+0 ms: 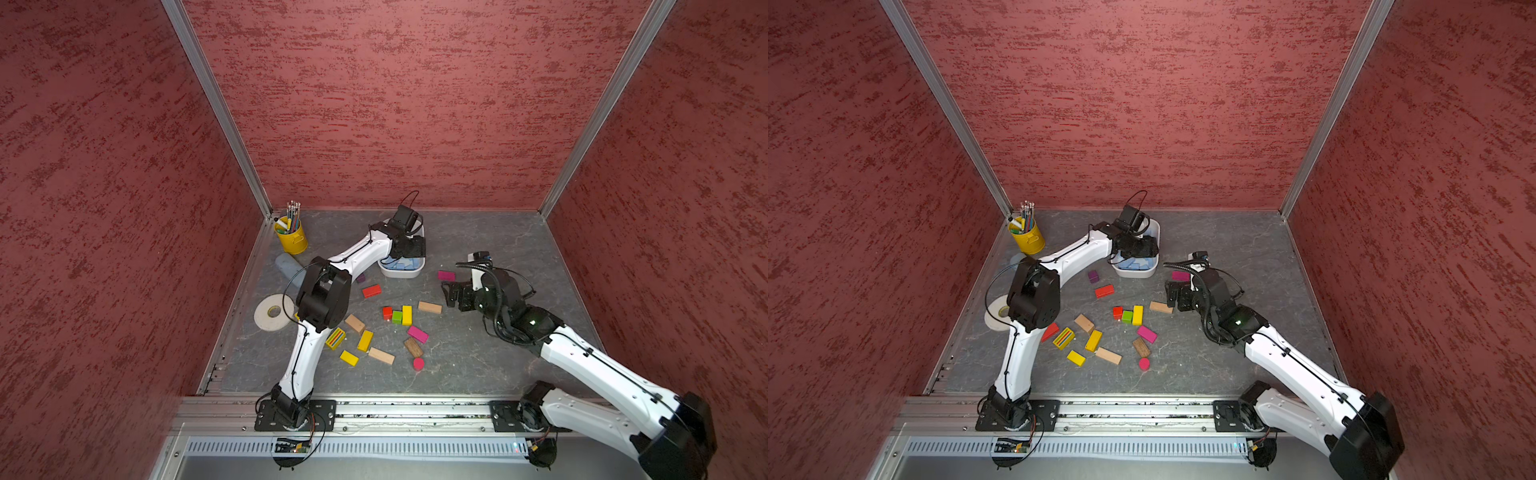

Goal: Pick out the blue building blocks
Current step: Place the building block in the storage box, then reset both arms

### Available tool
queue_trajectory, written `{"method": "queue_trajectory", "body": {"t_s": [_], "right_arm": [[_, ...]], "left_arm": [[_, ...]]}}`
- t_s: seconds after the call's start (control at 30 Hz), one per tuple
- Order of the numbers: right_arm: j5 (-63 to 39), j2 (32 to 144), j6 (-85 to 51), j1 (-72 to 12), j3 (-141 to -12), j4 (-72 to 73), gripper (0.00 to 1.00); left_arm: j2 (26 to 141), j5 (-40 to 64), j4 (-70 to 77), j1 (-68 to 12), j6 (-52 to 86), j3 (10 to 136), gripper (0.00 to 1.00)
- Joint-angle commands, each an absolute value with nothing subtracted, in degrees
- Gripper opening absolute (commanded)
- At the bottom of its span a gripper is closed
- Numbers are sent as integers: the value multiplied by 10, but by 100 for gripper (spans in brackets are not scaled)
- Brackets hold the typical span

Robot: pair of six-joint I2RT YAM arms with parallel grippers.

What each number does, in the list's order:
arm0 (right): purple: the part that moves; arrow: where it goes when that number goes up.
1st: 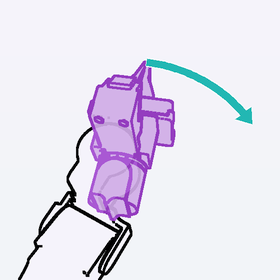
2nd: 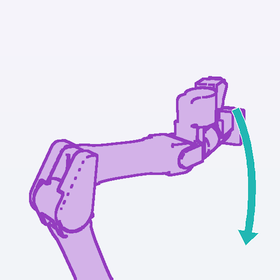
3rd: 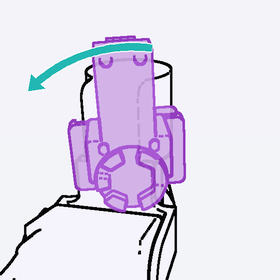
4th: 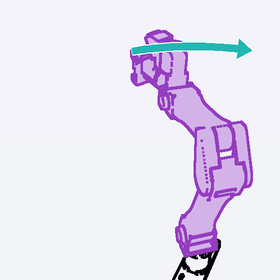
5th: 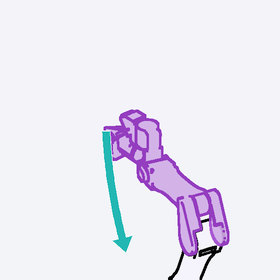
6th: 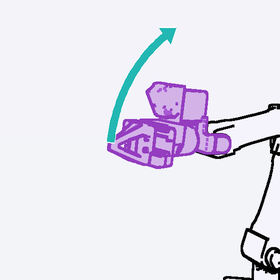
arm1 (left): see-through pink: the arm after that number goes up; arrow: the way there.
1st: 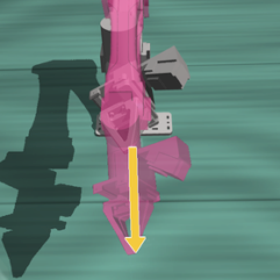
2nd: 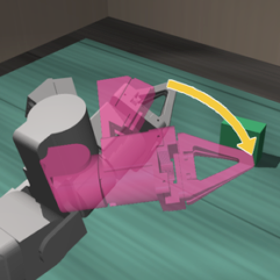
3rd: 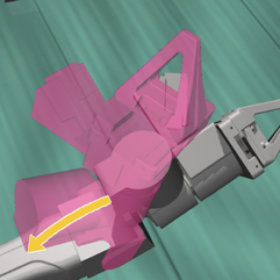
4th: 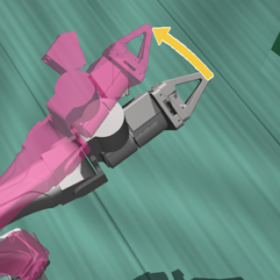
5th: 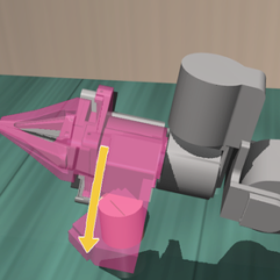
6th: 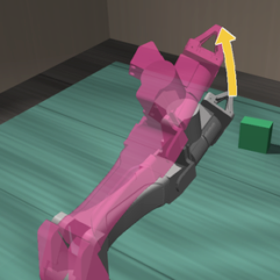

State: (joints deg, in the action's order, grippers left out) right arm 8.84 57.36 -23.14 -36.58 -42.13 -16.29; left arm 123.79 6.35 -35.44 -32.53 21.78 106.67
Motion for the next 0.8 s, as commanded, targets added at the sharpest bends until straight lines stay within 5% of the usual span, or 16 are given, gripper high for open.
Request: {"method": "queue_trajectory", "body": {"t_s": [0.0, 0.43, 0.77], "right_arm": [[108, 567, -240, -364, -412, -150, 99], [290, 542, -222, -363, -335, -20, 99], [450, 569, -87, -331, -258, 187, 98]], "left_arm": [[1126, 51, -290, -330, 200, 1004, 79], [704, -64, -77, -322, 151, 560, 100], [499, -216, 57, -248, 94, 299, 100]]}}
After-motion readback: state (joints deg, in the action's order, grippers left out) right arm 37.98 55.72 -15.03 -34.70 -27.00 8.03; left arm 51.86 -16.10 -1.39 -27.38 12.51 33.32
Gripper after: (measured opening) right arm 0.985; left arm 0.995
